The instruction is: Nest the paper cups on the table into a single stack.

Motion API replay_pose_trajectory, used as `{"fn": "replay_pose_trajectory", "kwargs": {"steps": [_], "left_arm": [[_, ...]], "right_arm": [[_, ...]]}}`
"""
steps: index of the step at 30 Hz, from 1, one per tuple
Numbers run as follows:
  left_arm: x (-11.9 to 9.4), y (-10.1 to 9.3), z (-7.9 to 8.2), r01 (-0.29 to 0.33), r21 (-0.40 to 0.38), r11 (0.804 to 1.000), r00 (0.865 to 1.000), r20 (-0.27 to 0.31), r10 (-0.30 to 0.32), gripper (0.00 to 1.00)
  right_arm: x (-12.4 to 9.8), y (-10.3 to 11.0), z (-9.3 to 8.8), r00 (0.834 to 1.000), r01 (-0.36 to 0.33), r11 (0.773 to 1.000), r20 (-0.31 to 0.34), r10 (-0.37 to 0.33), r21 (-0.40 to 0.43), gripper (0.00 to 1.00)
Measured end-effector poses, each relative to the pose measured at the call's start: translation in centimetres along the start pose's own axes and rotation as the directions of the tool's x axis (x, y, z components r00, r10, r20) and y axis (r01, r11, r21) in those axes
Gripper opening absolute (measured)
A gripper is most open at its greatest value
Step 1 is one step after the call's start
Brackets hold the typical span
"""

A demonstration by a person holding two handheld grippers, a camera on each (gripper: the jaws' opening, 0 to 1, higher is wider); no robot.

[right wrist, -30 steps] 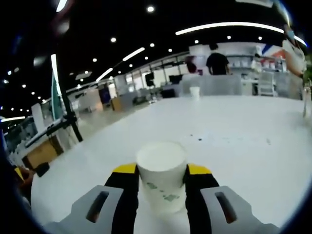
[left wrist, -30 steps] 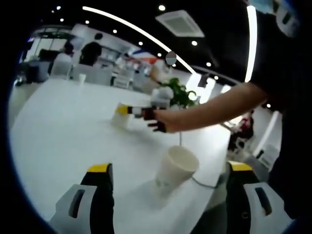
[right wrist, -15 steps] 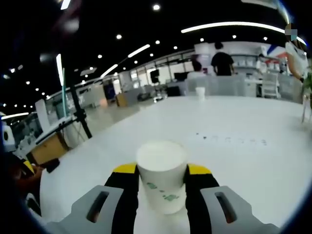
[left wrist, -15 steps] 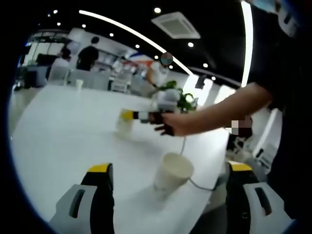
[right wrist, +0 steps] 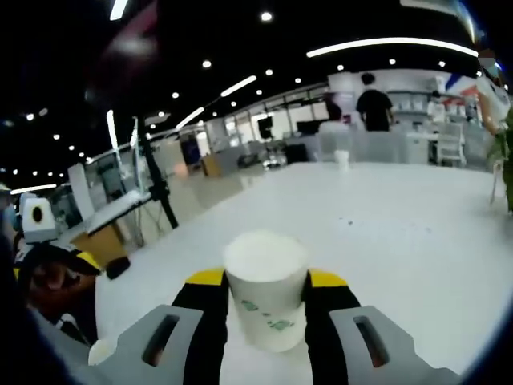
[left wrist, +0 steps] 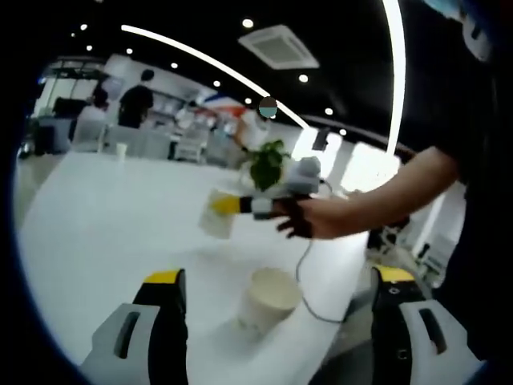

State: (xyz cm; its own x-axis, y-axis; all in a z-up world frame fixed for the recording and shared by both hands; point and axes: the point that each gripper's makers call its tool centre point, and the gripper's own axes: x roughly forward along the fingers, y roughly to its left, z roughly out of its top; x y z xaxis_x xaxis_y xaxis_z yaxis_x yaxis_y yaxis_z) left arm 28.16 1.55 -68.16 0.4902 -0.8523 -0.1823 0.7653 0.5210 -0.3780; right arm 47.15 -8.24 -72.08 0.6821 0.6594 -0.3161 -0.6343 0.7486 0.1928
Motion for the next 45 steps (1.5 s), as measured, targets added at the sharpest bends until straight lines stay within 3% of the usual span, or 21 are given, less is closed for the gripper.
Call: {"fn": "replay_pose_trajectory", "kwargs": {"steps": [13,27,41,42,45], "left_arm": [[0.8,-2.0,0.2,0.04,0.011,0.999,0.999,0.0,-0.04,0.94],[1.1,-2.4,1.3,0.046,-0.005,0.999,0.999,0.029,-0.046,0.93],[1.9,-3.2,2.2,0.073,-0.04,0.996,0.996,0.045,-0.072,0.91],[1.9,-3.2,2.3,0.077,-0.047,0.996,0.996,0.048,-0.074,0.91],[2.0,-3.2,3.0,0.074,-0.059,0.996,0.994,0.086,-0.069,0.91]], "right_arm": [[-3.9,3.8,2.7,0.998,-0.031,1.0,0.057,0.031,-0.005,0.34],[-7.3,7.5,5.7,0.988,-0.083,0.996,0.136,0.078,0.03,0.34],[-8.6,9.1,5.6,0.98,-0.117,0.987,0.172,0.098,0.109,0.34],[-8.7,9.4,5.9,0.976,-0.134,0.981,0.19,0.106,0.142,0.34],[-9.0,9.4,6.1,0.975,-0.132,0.981,0.199,0.102,0.142,0.34]]}}
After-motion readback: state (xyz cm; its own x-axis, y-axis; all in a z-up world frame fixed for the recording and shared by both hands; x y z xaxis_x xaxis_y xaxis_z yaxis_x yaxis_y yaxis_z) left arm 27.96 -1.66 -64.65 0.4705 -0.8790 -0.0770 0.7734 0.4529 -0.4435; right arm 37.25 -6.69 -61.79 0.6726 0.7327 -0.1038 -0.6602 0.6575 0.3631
